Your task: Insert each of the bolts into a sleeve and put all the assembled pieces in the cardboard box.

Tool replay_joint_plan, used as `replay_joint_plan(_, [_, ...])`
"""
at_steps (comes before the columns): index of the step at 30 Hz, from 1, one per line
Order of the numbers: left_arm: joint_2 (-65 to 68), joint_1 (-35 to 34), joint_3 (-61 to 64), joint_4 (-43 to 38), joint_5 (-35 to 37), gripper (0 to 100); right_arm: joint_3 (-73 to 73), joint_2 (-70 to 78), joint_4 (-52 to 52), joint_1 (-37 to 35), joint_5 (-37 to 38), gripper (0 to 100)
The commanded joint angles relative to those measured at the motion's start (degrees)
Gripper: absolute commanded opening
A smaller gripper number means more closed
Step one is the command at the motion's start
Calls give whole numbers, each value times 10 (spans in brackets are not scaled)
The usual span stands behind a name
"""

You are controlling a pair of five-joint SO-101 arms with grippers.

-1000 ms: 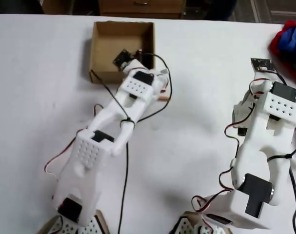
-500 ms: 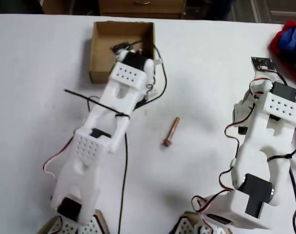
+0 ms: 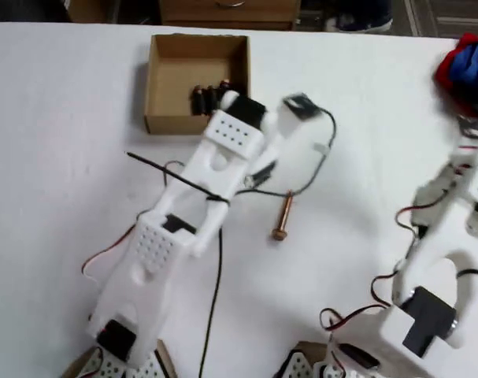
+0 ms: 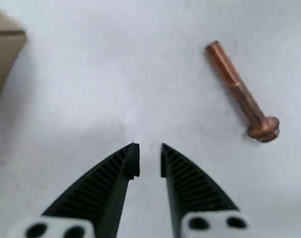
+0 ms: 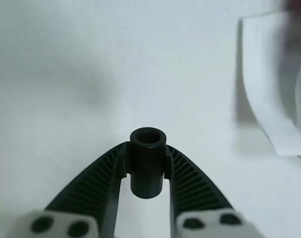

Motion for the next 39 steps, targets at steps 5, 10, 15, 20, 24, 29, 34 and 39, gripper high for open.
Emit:
replay_joint_plan(5, [-4, 66, -22, 8, -39, 232, -7, -36, 7, 152, 99, 20])
replay_joint_plan(10, [-4, 112, -22, 8, -37, 207, -9, -36, 7, 225, 153, 20])
replay_joint_plan(15, [33, 123, -9, 5, 49, 208, -9, -36, 7, 245, 167, 20])
replay_joint_plan(20, [98, 116, -13, 5, 164, 207, -9, -36, 7, 240, 167, 20])
replay_joint_plan(24, [116, 107, -13, 5, 235, 206, -9, -36, 7, 240, 167, 20])
replay_joint_plan(29, [112, 98, -13, 3, 251, 131, -9, -36, 7, 240, 167, 20])
replay_joint_plan(34, [112, 104, -14, -7, 253, 67, -9, -36, 7, 240, 167, 20])
replay_joint_plan(39, [116, 100, -14, -9, 254, 85, -9, -36, 7, 240, 167, 20])
